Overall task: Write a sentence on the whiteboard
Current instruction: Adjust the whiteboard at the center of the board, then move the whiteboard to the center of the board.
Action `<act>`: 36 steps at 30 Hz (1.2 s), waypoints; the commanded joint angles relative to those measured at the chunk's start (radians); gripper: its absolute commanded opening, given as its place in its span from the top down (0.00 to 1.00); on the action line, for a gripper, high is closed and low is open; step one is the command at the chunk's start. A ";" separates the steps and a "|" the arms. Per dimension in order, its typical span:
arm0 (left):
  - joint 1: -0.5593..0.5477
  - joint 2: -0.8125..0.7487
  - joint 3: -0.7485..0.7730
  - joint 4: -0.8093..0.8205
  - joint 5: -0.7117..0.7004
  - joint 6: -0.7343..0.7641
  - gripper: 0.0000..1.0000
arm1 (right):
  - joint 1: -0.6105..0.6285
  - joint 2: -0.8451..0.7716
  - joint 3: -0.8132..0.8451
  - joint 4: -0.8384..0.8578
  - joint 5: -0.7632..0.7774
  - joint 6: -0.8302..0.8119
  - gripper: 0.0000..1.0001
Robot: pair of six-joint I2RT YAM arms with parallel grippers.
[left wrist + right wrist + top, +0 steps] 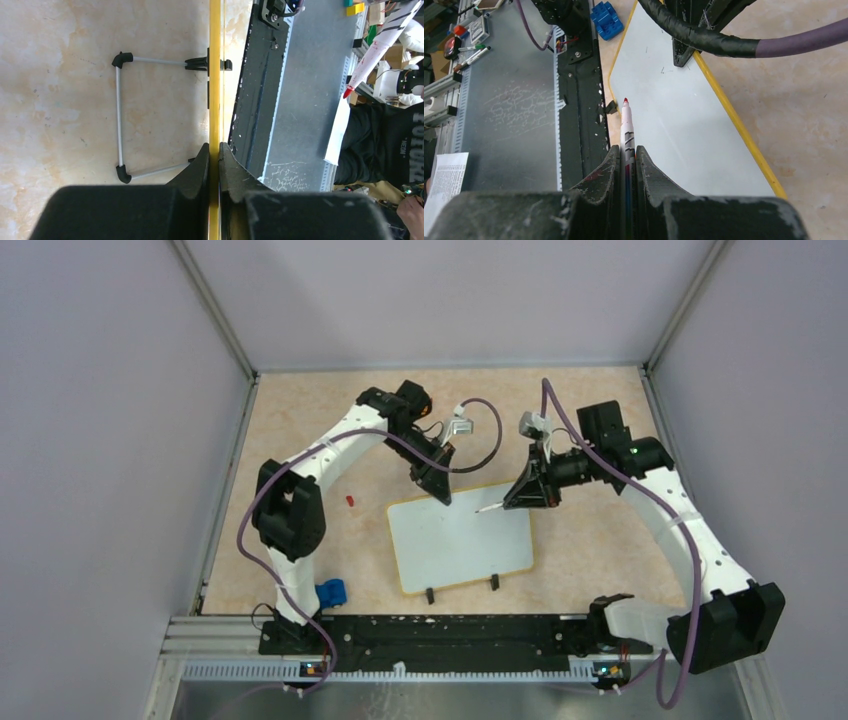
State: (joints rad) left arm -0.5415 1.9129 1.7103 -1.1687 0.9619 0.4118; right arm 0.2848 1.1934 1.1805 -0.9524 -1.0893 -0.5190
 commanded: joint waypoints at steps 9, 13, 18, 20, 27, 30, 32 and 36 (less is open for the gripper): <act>0.002 -0.059 -0.028 0.034 -0.062 -0.003 0.82 | 0.022 -0.003 0.055 -0.041 -0.041 -0.061 1.00; 0.003 -0.095 -0.045 0.037 -0.040 0.035 0.60 | 0.021 -0.009 0.069 -0.078 -0.062 -0.098 1.00; 0.120 -0.130 0.061 0.112 0.061 0.039 0.32 | 0.022 -0.046 0.067 0.006 -0.101 -0.018 1.00; 0.203 -0.112 0.173 0.112 0.098 0.063 0.22 | 0.021 -0.042 0.080 0.016 -0.112 -0.002 1.00; 0.340 -0.115 0.134 0.181 -0.065 0.400 0.01 | -0.002 -0.044 0.107 0.071 -0.165 0.076 1.00; 0.362 -0.147 -0.047 0.230 -0.067 0.564 0.01 | -0.041 -0.035 0.121 0.089 -0.198 0.106 1.00; 0.386 -0.127 -0.111 0.223 -0.003 0.676 0.03 | -0.058 -0.025 0.131 0.104 -0.214 0.127 1.00; 0.410 -0.019 -0.106 0.080 0.079 0.915 0.09 | -0.077 -0.013 0.140 0.126 -0.218 0.158 1.00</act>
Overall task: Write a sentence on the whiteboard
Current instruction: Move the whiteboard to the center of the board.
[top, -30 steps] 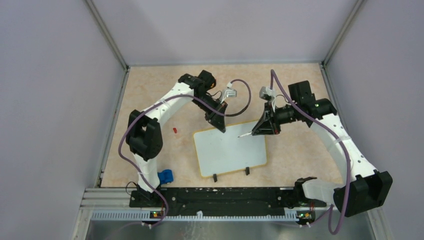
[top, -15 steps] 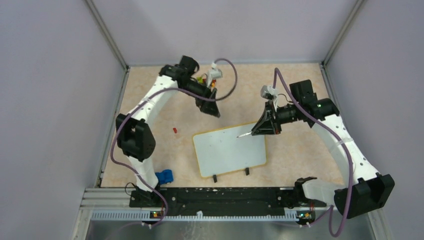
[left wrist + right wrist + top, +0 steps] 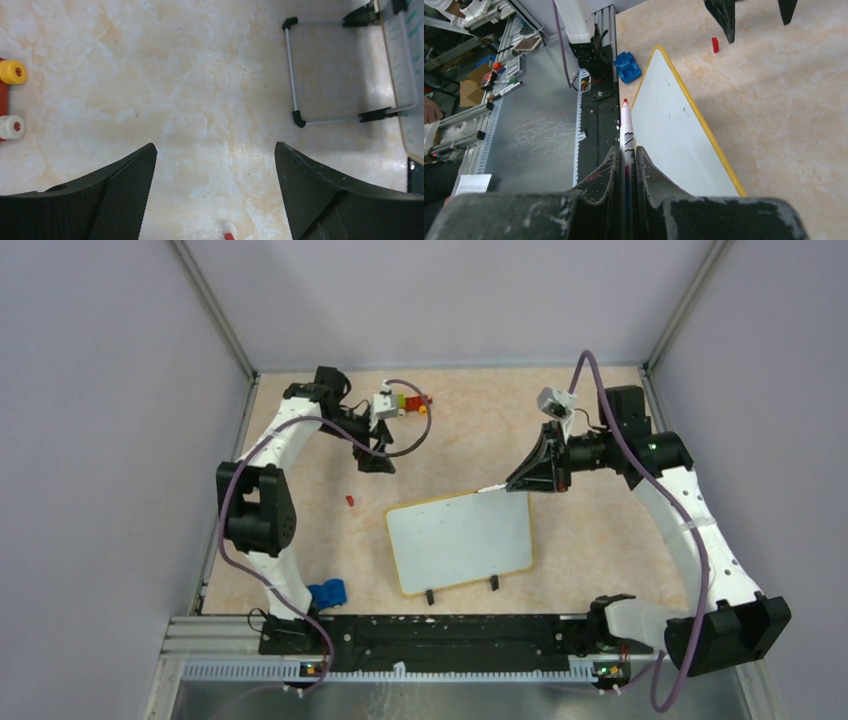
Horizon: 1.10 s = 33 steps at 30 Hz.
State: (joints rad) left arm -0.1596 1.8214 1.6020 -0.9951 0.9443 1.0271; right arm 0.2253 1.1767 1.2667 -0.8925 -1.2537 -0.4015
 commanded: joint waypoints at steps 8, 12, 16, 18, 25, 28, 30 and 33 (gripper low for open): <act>-0.106 0.164 -0.058 0.151 0.021 0.007 0.12 | -0.067 0.022 0.067 0.074 -0.064 0.053 1.00; -0.208 0.212 -0.056 0.143 -0.015 0.002 0.11 | -0.098 0.029 0.074 0.095 -0.088 0.075 1.00; -0.255 0.280 -0.024 0.039 0.084 0.100 0.18 | -0.103 0.043 0.068 0.107 -0.093 0.085 1.00; -0.275 0.321 0.014 -0.055 0.122 0.141 0.26 | -0.105 0.047 0.063 0.108 -0.092 0.084 1.00; -0.320 0.385 0.037 -0.275 0.251 0.237 0.57 | -0.106 0.054 0.049 0.120 -0.088 0.089 1.00; -0.346 0.392 0.010 -0.311 0.278 0.248 0.60 | -0.105 0.062 0.045 0.129 -0.094 0.097 1.00; -0.363 0.386 -0.021 -0.286 0.288 0.204 0.61 | -0.105 0.066 0.041 0.139 -0.095 0.108 1.00; -0.378 0.376 -0.077 -0.196 0.312 0.110 0.62 | -0.106 0.067 0.032 0.158 -0.094 0.123 1.00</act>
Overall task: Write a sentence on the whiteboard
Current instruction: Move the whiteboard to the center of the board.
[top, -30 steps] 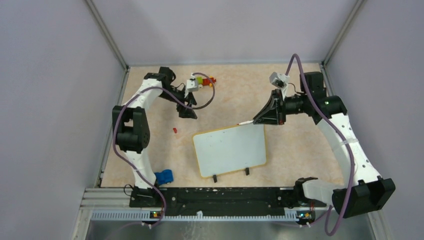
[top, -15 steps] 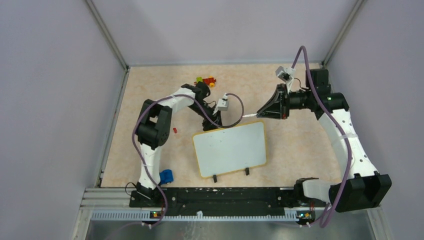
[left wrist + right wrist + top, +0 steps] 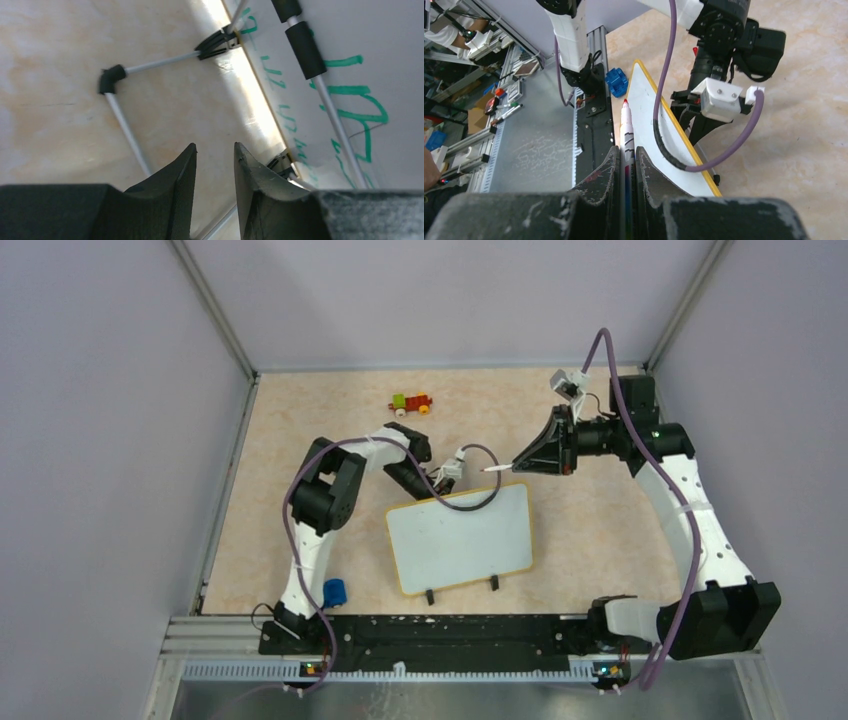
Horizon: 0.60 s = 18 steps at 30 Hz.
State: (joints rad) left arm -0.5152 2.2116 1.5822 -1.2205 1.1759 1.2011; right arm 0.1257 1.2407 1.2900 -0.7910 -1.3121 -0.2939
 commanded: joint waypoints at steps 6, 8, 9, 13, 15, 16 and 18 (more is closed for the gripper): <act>-0.044 -0.075 -0.227 0.459 0.040 -0.459 0.67 | -0.006 0.004 0.009 0.056 -0.028 0.018 1.00; -0.046 -0.098 -0.273 0.577 0.003 -0.564 0.69 | -0.006 0.001 0.007 0.053 -0.021 0.017 1.00; -0.045 -0.102 -0.280 0.619 -0.025 -0.619 0.69 | -0.005 -0.001 0.007 0.053 -0.018 0.016 1.00; -0.030 -0.100 -0.293 0.721 -0.104 -0.746 0.72 | -0.005 -0.003 0.006 0.051 -0.016 0.015 1.00; -0.019 -0.124 -0.326 0.791 -0.151 -0.794 0.73 | -0.005 -0.003 0.006 0.045 -0.015 0.010 1.00; -0.009 -0.137 -0.339 0.820 -0.171 -0.817 0.74 | -0.006 -0.004 0.007 0.043 -0.013 0.007 1.00; 0.010 -0.155 -0.353 0.858 -0.207 -0.850 0.75 | -0.005 -0.004 0.007 0.038 -0.011 0.001 1.00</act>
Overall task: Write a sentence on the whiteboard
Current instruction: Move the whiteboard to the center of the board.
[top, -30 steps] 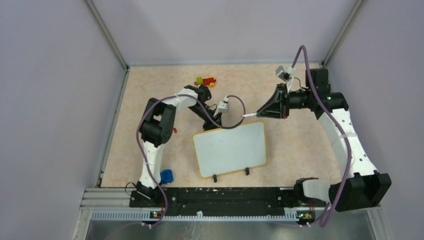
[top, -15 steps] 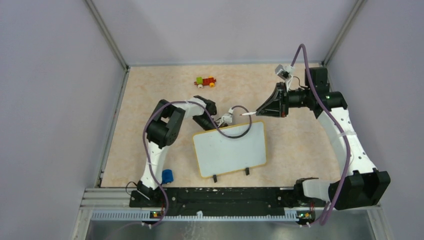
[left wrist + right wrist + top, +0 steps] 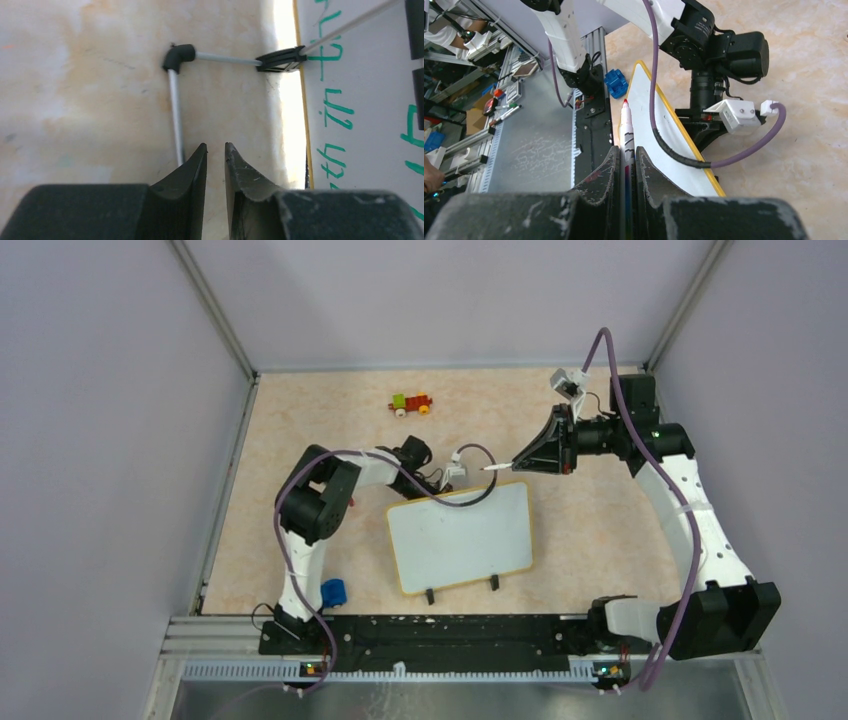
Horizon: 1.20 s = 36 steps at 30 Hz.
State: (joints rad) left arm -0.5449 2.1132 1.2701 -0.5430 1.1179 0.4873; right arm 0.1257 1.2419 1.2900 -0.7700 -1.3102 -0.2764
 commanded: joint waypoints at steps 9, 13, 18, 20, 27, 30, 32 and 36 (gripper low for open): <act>0.158 -0.059 -0.044 0.287 -0.284 -0.259 0.82 | -0.006 -0.005 0.005 0.011 -0.011 -0.024 1.00; 0.200 -0.046 -0.038 0.313 -0.301 -0.318 0.83 | -0.006 -0.006 0.006 0.009 -0.006 -0.026 1.00; 0.230 -0.074 -0.073 0.369 -0.278 -0.410 0.80 | -0.006 -0.010 0.008 0.007 -0.005 -0.029 1.00; 0.257 -0.113 -0.095 0.433 -0.261 -0.460 0.77 | -0.006 -0.012 0.007 0.007 -0.005 -0.027 1.00; 0.361 -0.240 0.104 0.378 -0.238 -0.430 0.49 | -0.006 -0.023 0.032 0.046 -0.025 0.029 1.00; 0.388 -0.281 0.233 0.287 -0.236 -0.390 0.37 | -0.006 -0.037 0.030 0.079 -0.024 0.066 1.00; 0.395 -0.305 0.315 0.207 -0.244 -0.322 0.34 | -0.007 -0.048 0.020 0.098 -0.023 0.086 1.00; 0.383 -0.386 0.454 -0.078 -0.143 0.044 0.33 | -0.022 -0.069 0.010 0.097 -0.023 0.084 1.00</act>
State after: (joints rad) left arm -0.1379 1.8484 1.6051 -0.3359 0.8780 0.1844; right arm 0.1234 1.2251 1.2900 -0.7208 -1.3064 -0.2077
